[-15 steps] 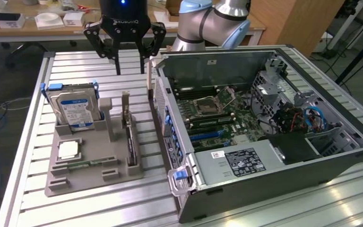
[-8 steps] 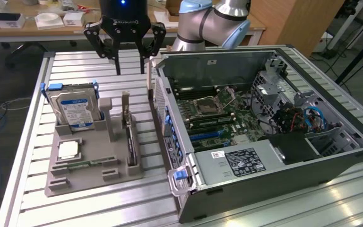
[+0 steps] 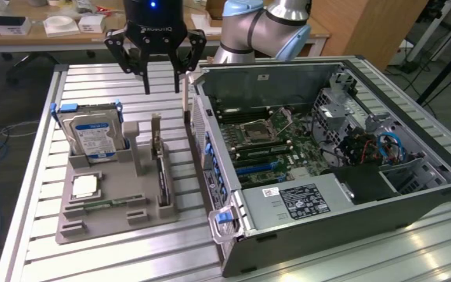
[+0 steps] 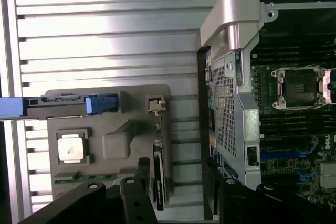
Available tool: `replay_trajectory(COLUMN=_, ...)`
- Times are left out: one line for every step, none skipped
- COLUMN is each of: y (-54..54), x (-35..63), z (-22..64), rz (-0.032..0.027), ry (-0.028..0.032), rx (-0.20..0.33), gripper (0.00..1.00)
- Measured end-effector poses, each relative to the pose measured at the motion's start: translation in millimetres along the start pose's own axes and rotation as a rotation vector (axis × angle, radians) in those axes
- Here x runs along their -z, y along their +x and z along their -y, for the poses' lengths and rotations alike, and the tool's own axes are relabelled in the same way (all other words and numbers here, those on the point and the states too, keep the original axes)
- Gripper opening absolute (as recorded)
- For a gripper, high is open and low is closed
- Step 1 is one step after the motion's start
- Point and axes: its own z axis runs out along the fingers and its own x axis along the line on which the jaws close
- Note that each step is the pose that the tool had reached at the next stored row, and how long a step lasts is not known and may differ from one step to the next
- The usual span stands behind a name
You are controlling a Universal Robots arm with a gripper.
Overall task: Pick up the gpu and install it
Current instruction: 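Pick up the gpu and move the gpu toward the slot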
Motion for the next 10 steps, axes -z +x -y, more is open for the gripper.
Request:
replay_trajectory(y=0.0, x=-0.3, z=0.0, rz=0.0000, ry=0.0001, rx=0.000, gripper=0.53)
replay_trajectory(y=0.0, x=-0.7, z=0.0, rz=0.0000, ry=0.0000, rx=0.000, gripper=0.53)
replay_trajectory(y=0.0, x=-1.1, z=0.1, rz=0.0000, ry=0.0001, rx=0.000, gripper=0.53)
replay_trajectory(y=0.0, x=-1.5, z=0.1, rz=0.0000, ry=0.0000, rx=0.000, gripper=0.53)
replay_trajectory(y=0.0, x=-1.9, z=0.1, rz=0.0000, ry=0.0000, rx=0.000, gripper=0.53)
replay_trajectory(y=0.1, x=-2.3, z=0.1, rz=0.0000, ry=0.0000, rx=0.000, gripper=0.53)
replay_trajectory(y=0.1, x=-2.7, z=0.1, rz=0.0000, ry=0.0000, rx=0.000, gripper=0.53)
replay_trajectory(y=0.1, x=-3.0, z=0.1, rz=0.0000, ry=0.0000, rx=0.000, gripper=0.53)
replay_trajectory(y=0.1, x=-3.3, z=0.2, rz=0.0000, ry=0.0000, rx=0.000, gripper=0.53)
replay_trajectory(y=0.1, x=-3.6, z=0.2, rz=0.0000, ry=0.0000, rx=0.000, gripper=0.53)
